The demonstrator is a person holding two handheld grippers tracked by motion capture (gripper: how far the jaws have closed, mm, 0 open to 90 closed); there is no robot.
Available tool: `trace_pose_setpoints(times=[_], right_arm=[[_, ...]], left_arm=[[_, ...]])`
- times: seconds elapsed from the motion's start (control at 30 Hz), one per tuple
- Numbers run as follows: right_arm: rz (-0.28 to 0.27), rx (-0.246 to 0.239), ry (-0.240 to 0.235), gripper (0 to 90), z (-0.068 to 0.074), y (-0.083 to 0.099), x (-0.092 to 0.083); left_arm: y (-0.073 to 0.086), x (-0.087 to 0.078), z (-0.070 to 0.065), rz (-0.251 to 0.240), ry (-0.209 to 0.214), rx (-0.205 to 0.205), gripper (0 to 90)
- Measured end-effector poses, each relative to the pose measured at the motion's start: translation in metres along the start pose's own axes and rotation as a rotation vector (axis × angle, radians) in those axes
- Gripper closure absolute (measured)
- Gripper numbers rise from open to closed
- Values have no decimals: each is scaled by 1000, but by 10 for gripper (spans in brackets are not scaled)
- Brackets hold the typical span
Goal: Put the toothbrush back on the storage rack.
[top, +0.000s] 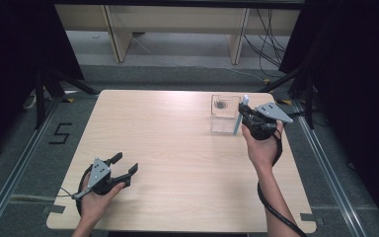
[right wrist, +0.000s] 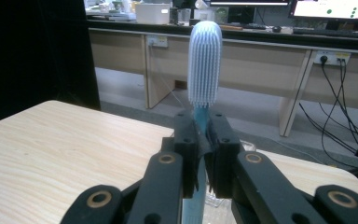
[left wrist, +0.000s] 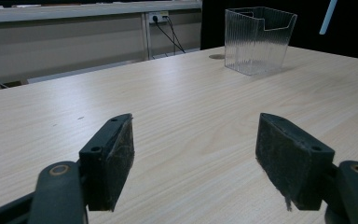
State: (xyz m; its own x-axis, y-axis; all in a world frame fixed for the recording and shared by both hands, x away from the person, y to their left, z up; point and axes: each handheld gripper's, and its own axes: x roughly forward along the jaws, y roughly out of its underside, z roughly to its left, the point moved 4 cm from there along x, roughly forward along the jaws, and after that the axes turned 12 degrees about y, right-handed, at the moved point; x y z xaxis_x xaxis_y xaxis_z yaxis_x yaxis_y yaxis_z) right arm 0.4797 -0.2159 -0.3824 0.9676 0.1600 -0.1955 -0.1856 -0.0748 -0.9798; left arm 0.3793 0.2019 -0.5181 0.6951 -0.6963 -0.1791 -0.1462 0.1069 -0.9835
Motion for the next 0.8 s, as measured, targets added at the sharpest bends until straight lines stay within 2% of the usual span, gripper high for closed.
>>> trace_pose_setpoints(times=[0.1, 0.17, 0.33, 0.37, 0.4, 0.43, 0.57, 0.67, 0.7, 0.8], right_arm=[[11, 7, 11, 844, -1, 1, 3], [-6, 1, 0, 844, -1, 0, 5], [-12, -16, 17, 844, -2, -3, 9], [-9, -8, 14, 844, -1, -3, 9], [-12, 9, 18, 844, 0, -3, 10], [-19, -6, 16, 844, -1, -4, 11], [-16, -4, 28, 844, -1, -6, 13], [-28, -8, 24, 844, -1, -9, 16], [-26, -5, 26, 844, 0, -9, 17], [-26, 1, 28, 844, -1, -10, 19]], left_arm=[[0, 0, 0, -6, -1, -4, 273], [0, 0, 0, -1, -3, -1, 273], [0, 0, 0, -3, -2, -3, 273], [1, 0, 0, -2, -2, -4, 274], [0, 2, 1, -24, 9, 9, 274], [1, 2, 1, -25, 4, 6, 274], [1, 2, 1, -26, 4, 3, 274], [1, 2, 1, -24, 4, 4, 274], [1, 0, 0, -2, -2, -5, 274], [2, 0, 0, -3, -1, -4, 275]])
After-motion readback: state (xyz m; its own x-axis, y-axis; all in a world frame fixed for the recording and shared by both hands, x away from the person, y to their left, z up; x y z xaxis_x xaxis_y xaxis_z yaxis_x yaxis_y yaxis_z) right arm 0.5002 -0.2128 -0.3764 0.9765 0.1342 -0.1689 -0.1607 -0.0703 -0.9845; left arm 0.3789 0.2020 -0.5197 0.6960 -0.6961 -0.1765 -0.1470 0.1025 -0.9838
